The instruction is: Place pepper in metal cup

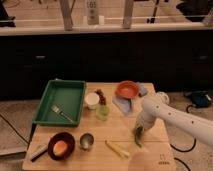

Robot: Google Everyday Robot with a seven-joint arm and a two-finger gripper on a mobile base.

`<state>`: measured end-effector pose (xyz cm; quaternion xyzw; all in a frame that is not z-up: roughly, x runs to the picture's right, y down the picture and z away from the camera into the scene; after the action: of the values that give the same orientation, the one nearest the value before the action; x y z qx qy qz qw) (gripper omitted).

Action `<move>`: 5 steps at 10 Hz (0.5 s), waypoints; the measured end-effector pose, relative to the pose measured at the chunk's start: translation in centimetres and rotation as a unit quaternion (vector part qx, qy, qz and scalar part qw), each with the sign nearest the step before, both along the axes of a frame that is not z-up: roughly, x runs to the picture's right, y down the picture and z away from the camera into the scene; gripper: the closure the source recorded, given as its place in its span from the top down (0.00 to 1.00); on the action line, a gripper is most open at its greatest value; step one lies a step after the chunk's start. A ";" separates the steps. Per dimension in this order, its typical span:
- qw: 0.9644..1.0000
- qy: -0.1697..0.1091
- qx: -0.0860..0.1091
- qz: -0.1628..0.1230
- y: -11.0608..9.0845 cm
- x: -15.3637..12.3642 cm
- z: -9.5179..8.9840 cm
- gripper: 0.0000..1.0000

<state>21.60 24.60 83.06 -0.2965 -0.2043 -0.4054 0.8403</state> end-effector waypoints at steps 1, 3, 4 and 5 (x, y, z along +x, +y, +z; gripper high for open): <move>1.000 -0.002 0.001 0.000 0.0 -0.2 0.0 0.06; 1.000 -0.004 0.002 0.000 -0.1 -0.3 0.0 0.00; 1.000 -0.004 0.001 -0.001 -0.1 -0.4 0.0 0.00; 1.000 -0.006 0.002 -0.004 -0.2 -0.6 -0.4 0.00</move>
<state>20.98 24.41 82.68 -0.2930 -0.2073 -0.4111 0.8379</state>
